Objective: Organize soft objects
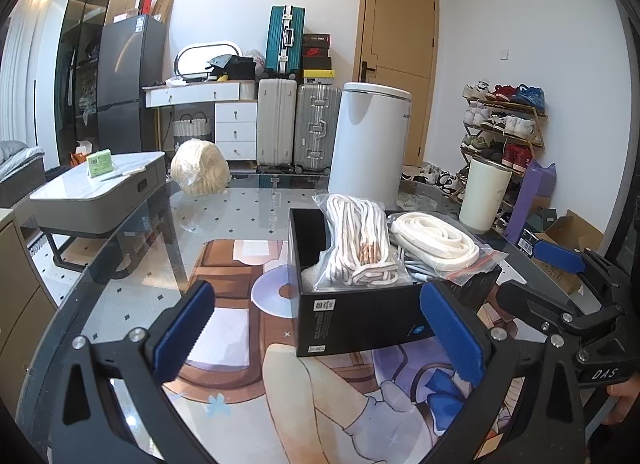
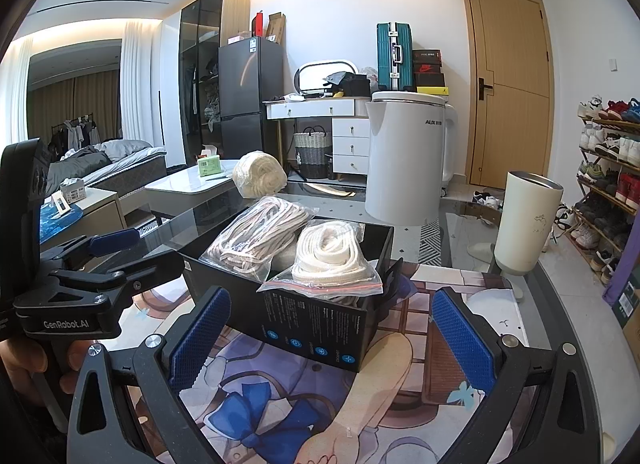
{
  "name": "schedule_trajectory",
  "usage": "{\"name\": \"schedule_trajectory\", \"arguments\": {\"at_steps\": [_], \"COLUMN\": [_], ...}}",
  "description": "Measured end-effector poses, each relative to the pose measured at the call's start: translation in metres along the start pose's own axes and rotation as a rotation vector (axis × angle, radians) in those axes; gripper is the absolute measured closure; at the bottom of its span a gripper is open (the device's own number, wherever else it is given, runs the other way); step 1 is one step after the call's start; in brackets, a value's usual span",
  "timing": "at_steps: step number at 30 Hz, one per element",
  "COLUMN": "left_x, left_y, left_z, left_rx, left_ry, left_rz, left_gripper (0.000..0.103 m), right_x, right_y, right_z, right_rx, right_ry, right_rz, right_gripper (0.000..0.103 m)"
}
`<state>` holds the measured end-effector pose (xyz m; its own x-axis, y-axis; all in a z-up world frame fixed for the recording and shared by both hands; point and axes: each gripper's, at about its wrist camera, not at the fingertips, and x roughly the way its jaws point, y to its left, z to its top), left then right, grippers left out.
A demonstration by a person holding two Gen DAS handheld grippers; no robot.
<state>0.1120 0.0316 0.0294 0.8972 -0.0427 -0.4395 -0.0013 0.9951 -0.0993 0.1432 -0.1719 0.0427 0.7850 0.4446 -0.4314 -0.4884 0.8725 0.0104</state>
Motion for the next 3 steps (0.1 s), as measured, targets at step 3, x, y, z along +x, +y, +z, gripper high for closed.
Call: {"name": "schedule_trajectory", "arguments": {"at_steps": [3], "left_x": [-0.0026], "left_y": [-0.0018], "left_z": [-0.0001], "left_rx": [0.011], "left_ry": [-0.014], "left_rz": [0.005], "left_gripper": [0.000], "right_x": [0.0001], "right_y": [0.0001], "right_z": [0.0000], "right_rx": [-0.001], "right_ry": [0.001], "right_rz": [0.000], "right_gripper": [0.001]}}
